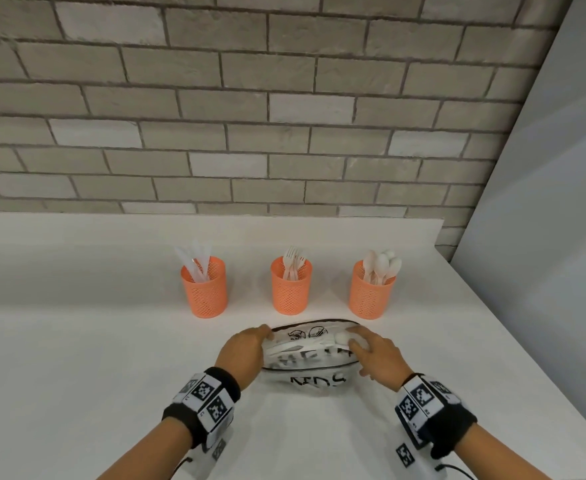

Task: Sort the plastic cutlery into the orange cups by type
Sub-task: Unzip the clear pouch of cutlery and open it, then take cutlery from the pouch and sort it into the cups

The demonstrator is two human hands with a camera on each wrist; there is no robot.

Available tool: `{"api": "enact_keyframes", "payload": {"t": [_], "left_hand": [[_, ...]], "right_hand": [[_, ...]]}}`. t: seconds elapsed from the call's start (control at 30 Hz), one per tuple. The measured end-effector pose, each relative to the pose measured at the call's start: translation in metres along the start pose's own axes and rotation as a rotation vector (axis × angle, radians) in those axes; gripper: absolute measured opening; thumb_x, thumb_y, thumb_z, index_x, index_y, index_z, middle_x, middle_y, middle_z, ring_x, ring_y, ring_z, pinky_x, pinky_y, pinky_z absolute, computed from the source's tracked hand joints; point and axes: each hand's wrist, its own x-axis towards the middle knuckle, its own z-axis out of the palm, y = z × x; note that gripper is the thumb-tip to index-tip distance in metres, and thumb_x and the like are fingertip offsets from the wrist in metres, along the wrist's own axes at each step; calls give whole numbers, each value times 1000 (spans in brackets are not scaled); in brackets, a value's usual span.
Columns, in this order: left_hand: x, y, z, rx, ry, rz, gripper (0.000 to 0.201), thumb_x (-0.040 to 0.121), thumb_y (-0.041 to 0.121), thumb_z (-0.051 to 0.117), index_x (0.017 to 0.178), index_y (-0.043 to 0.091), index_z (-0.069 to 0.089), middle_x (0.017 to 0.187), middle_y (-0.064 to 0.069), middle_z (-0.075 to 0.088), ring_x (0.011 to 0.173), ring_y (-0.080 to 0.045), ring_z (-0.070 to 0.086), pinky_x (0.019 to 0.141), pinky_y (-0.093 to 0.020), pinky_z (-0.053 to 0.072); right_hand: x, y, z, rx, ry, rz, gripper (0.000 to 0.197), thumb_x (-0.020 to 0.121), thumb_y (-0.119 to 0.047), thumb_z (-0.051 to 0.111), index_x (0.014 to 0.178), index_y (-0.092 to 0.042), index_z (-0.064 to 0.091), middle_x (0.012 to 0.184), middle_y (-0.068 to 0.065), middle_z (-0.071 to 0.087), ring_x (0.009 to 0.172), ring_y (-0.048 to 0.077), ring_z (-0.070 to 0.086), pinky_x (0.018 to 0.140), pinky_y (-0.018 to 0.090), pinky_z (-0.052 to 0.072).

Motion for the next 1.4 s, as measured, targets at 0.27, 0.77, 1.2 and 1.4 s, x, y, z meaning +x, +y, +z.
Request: {"api": "enact_keyframes", "payload": {"t": [0.27, 0.77, 1.2, 1.4], "left_hand": [[1, 4, 2, 219, -160, 51, 52, 84, -6, 40, 129, 21, 44, 146, 1, 33, 115, -26, 52, 82, -36, 46], [-11, 50, -10, -387, -744, -259, 31, 82, 35, 65, 93, 6, 62, 83, -7, 67, 68, -9, 63, 69, -16, 54], [49, 109, -26, 95, -102, 325, 19, 84, 25, 58, 99, 18, 65, 120, -9, 48, 120, -26, 44, 92, -35, 41], [66, 92, -4, 272, -372, 232, 36, 80, 21, 65, 115, 13, 58, 152, -8, 21, 134, -28, 32, 107, -41, 36]], "right_hand": [[9, 2, 2, 171, -147, -37, 58, 81, 4, 49, 134, -17, 38, 110, 12, 55, 75, 24, 63, 58, 31, 58], [-29, -11, -8, 17, -169, 149, 86, 89, -62, 35, 146, -28, -20, 135, 18, 52, 100, 32, 65, 91, 37, 52], [-39, -2, 15, -48, -338, 148, 83, 91, -12, 40, 147, -21, -20, 126, 23, 54, 95, 37, 64, 62, 30, 55], [-33, 12, -23, -124, -257, 74, 76, 88, -1, 39, 150, -27, 3, 143, 16, 41, 105, 26, 55, 90, 30, 47]]}}
